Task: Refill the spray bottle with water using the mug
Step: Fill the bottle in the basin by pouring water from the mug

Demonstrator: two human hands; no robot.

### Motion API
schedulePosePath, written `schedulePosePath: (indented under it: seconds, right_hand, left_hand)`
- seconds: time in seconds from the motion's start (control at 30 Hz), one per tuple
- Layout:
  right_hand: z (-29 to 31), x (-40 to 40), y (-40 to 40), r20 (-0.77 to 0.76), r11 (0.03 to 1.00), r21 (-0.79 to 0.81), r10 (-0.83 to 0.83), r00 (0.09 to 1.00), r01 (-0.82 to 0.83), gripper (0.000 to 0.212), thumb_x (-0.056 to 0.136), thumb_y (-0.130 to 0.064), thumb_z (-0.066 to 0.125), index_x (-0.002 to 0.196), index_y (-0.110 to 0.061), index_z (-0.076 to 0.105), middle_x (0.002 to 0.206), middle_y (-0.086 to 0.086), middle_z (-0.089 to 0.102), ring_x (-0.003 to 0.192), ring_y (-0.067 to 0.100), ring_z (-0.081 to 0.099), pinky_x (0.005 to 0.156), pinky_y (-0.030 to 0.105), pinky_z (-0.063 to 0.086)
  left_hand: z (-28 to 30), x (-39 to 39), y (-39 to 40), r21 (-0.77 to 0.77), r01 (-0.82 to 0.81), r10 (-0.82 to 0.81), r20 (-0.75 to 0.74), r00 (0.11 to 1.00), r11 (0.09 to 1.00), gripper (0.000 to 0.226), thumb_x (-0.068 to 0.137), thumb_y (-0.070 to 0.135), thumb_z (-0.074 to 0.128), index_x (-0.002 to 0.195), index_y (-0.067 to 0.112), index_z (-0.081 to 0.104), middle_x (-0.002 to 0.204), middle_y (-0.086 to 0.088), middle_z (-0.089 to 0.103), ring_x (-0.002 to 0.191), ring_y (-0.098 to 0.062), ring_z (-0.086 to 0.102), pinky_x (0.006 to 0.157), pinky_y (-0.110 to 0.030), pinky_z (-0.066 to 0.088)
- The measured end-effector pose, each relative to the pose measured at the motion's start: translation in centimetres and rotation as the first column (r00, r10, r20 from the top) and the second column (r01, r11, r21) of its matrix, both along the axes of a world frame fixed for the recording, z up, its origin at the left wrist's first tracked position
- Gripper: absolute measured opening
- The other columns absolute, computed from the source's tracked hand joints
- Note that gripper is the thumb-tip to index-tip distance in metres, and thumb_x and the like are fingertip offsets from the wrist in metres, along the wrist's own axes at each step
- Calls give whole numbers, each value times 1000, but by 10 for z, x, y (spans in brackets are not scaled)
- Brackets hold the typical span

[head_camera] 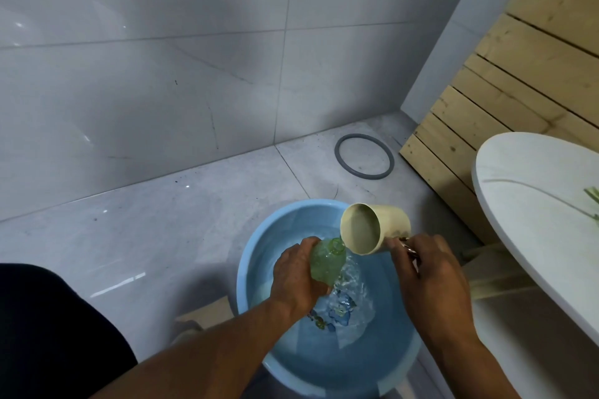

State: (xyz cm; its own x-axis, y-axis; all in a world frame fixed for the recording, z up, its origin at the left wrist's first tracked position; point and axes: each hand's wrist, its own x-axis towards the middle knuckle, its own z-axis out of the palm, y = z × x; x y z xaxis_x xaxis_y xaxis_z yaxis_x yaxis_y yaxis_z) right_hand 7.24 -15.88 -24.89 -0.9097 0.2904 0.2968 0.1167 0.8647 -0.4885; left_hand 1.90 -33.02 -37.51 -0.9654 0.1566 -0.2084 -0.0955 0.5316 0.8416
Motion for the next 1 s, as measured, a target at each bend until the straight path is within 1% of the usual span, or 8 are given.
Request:
schedulePosePath:
  seconds: [0.1, 0.23, 0.27, 0.4, 0.53, 0.67, 0.83, 1.0]
  right_hand:
    - [0, 0, -1, -6, 1000, 21, 5, 1000, -5, 22, 90, -34, 65, 77, -18, 59, 77, -2, 47, 65, 20, 46, 61, 30, 34]
    - [0, 0, 0, 2, 999, 52, 10, 1000, -10, 24, 91, -37, 62, 78, -17, 59, 77, -1, 47, 65, 22, 45, 61, 29, 33]
    - [1, 0, -1, 5, 998, 56, 9, 1000, -10, 24, 91, -37, 62, 78, -17, 59, 77, -1, 47, 65, 22, 45, 60, 29, 33]
    - [2, 1, -3, 8, 997, 69, 17, 1000, -17, 26, 91, -39, 61, 78, -17, 58, 77, -2, 46, 65, 20, 45, 59, 29, 31]
    - [2, 1, -4, 26, 997, 79, 11, 1000, -14, 23, 91, -37, 62, 83, -15, 62, 80, -2, 48, 69, 21, 48, 62, 29, 33]
    - [0, 1, -5, 31, 996, 89, 8, 999, -11, 23, 91, -37, 63, 85, -15, 64, 81, -3, 48, 70, 19, 47, 62, 29, 34]
    - [0, 2, -5, 32, 995, 93, 18, 999, -21, 22, 91, -37, 62, 85, -16, 64, 80, -3, 48, 71, 21, 50, 62, 29, 35]
    - [3, 2, -7, 25, 994, 105, 25, 999, -27, 23, 91, -39, 60, 83, -17, 63, 80, -6, 44, 71, 20, 48, 62, 29, 34]
  left_hand:
    - [-2, -1, -1, -25, 3, -4, -26, 1000, 1000, 78, 58, 22, 86, 125, 38, 51, 116, 10, 63, 108, -16, 57, 91, -33, 51]
    - [-3, -1, -2, 32, -7, 7, 14, 1000, 999, 74, 60, 16, 88, 120, 41, 52, 118, 7, 62, 108, -14, 56, 73, -11, 45]
    - [-4, -1, -1, 38, -10, 9, 17, 1000, 999, 75, 59, 17, 88, 120, 42, 52, 118, 7, 62, 108, -14, 56, 76, -13, 47]
    - [-1, 1, -1, 31, -2, 1, 28, 1000, 1000, 78, 52, 25, 85, 118, 46, 50, 113, 13, 63, 109, -19, 60, 89, -41, 57]
    - [0, 1, -1, -2, 5, -5, -20, 1000, 1000, 79, 54, 25, 87, 123, 42, 51, 115, 10, 64, 110, -18, 59, 93, -40, 54]
    - [-1, 2, -2, 16, 7, -7, 10, 1000, 1000, 85, 44, 32, 81, 121, 49, 48, 114, 12, 63, 109, -20, 60, 88, -45, 58]
    - [-2, 1, -3, -37, 16, -18, -42, 999, 999, 82, 55, 27, 88, 126, 39, 50, 116, 11, 64, 111, -17, 57, 95, -39, 51]
    - [-1, 1, -2, -16, 10, -10, -10, 1000, 1000, 79, 51, 28, 86, 120, 42, 51, 110, 14, 65, 106, -15, 60, 90, -40, 55]
